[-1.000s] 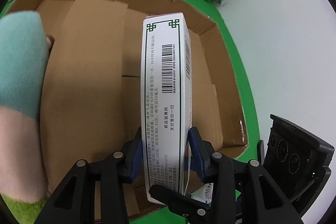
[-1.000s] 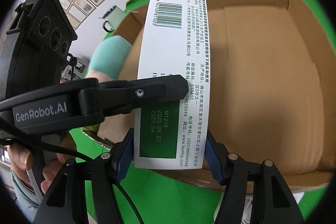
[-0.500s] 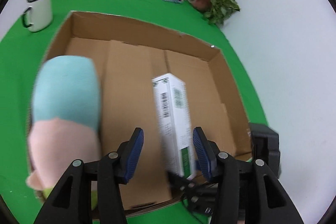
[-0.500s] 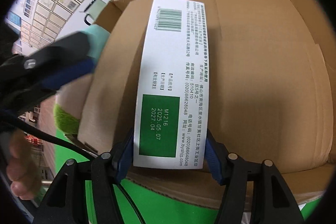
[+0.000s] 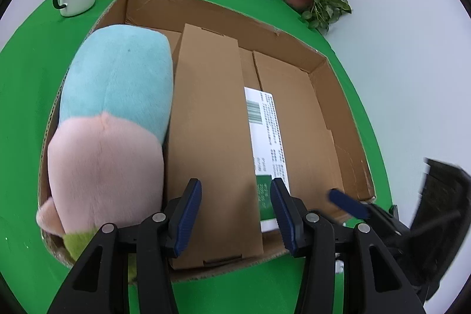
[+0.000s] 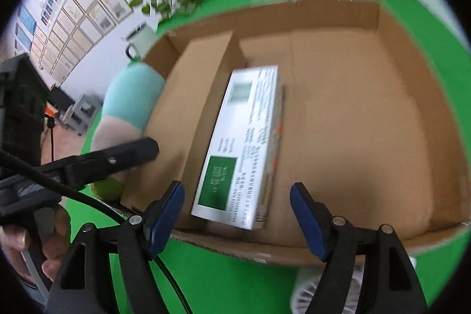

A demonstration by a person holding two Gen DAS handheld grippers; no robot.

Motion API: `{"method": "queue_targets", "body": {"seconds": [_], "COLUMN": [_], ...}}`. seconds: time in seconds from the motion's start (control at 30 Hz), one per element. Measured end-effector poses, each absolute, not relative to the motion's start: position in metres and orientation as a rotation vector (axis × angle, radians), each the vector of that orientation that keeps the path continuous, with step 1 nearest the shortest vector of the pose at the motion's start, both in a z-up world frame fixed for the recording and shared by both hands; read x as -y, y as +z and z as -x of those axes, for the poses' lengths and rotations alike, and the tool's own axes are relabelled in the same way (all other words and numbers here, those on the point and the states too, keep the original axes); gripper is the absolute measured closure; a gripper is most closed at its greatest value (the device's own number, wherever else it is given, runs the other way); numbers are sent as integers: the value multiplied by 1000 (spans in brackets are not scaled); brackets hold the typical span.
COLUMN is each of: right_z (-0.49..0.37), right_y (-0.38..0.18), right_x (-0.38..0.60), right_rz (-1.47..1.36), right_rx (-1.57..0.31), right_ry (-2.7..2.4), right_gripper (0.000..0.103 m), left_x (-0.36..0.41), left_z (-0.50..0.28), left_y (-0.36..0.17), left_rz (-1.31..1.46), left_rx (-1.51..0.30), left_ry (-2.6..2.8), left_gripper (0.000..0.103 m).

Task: Organize objects
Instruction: 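Lower the boxed product beside the cardboard panel and open the right gripper, then move the right gripper to the handle of the white handheld fan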

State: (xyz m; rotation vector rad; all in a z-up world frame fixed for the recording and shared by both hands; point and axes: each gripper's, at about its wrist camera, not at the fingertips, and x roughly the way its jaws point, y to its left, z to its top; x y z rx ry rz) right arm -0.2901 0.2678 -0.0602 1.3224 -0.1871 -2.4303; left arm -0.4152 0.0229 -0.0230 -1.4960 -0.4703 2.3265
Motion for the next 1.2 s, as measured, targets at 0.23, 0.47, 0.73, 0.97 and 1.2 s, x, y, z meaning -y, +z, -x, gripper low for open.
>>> {"method": "queue_targets", "body": {"seconds": [0.23, 0.47, 0.73, 0.97, 1.2], "right_z": [212, 188, 159, 147, 141], "right_y": [-35, -38, -34, -33, -43], "right_x": [-282, -263, -267, -292, -318], "right_rz": [-998, -907, -832, -848, -895], "right_rx": [82, -28, -53, 49, 153], "right_ry": [-2665, -2742, -2774, -2771, -2622], "right_gripper": [23, 27, 82, 9, 9], "left_x": [-23, -17, -10, -13, -23], "left_z": [352, 264, 229, 210, 204], "left_y": [22, 37, 22, 34, 36], "left_rz": [1178, 809, 887, 822, 878], "left_rx": [286, 191, 210, 252, 219], "left_ry": [2638, 2906, 2928, 2976, 2914], "left_gripper": [52, 1, 71, 1, 1]}}
